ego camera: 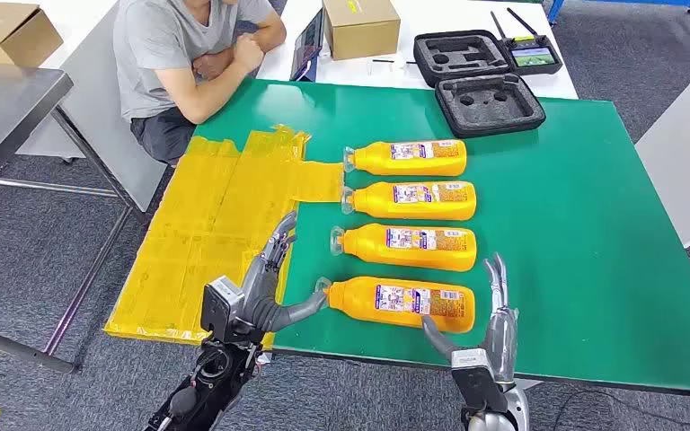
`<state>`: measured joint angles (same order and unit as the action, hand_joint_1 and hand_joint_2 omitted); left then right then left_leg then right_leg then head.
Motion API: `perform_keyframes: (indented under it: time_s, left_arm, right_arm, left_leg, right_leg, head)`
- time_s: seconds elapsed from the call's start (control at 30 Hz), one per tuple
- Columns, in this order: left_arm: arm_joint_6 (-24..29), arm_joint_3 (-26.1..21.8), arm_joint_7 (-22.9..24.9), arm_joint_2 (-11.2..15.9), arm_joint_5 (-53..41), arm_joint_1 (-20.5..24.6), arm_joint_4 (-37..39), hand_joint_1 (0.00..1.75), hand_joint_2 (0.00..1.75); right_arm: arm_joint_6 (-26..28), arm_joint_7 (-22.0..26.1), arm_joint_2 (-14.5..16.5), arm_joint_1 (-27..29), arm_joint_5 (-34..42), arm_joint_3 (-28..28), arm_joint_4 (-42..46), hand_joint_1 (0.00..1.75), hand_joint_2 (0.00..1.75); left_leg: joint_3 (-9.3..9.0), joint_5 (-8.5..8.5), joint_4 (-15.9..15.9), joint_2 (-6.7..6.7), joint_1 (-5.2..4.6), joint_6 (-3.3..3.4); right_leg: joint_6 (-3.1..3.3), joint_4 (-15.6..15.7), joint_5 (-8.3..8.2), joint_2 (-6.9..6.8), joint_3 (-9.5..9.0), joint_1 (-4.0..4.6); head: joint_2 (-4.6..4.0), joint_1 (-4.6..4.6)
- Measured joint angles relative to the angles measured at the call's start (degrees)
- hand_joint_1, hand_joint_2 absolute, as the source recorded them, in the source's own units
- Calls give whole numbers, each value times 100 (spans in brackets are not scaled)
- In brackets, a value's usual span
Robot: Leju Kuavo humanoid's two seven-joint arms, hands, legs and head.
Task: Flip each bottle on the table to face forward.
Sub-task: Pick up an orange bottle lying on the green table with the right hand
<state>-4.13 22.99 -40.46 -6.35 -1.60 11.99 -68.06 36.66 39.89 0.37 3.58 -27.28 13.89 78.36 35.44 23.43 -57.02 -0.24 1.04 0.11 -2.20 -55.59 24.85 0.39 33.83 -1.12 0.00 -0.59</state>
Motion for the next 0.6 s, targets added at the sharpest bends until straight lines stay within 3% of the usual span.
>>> perform_keyframes:
  time_s: [0.6]
  left_arm:
    - [132,0,0,8,-114,4,0,0,175]
  right_arm:
    - [52,0,-1,11,1,-21,2,0,175]
  left_leg:
    - [-1,0,0,0,0,0]
  right_leg:
    - [0,0,0,0,0,0]
  head:
    - [-1,0]
